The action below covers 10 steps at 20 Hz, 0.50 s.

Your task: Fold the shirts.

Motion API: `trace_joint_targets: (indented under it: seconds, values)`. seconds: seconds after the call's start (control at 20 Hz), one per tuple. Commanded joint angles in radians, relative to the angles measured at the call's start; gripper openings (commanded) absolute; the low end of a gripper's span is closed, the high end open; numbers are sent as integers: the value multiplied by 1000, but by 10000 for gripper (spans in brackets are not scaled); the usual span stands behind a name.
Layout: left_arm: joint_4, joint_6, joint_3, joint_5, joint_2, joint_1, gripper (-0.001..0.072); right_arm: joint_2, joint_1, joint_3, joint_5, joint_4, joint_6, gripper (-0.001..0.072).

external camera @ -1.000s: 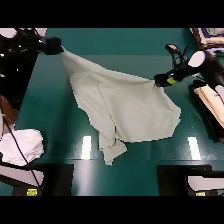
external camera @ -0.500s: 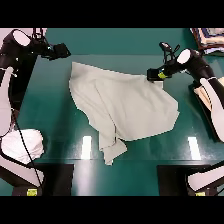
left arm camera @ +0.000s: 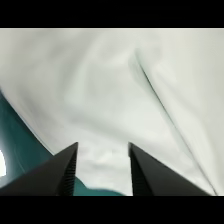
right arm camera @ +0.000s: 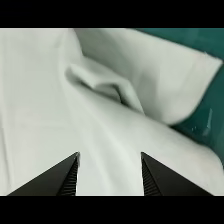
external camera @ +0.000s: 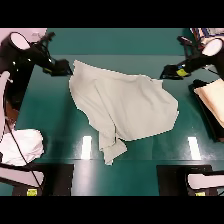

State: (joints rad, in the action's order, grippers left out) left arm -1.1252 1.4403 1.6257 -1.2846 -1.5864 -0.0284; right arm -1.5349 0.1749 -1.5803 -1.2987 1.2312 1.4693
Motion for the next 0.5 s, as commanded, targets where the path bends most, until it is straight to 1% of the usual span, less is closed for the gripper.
trace_joint_targets:
  seconds: [0.0,0.1,0.2,0.3,0.4,0.45]
  values:
    - [3,25,-287,55,179,-123,369,169,-56,164,7,1,-21,445]
    - [3,85,-480,117,304,-239,369,264,-90,267,56,0,-21,445]
    - [3,182,-633,153,406,-366,370,344,-120,349,110,-1,-21,445]
    - [3,259,-736,174,470,-500,370,420,-144,422,168,-1,-24,445]
    - [3,336,-790,193,488,-630,371,483,-171,479,214,-1,-24,445]
    - [3,370,-807,217,487,-691,393,511,-180,502,235,-1,-24,445]
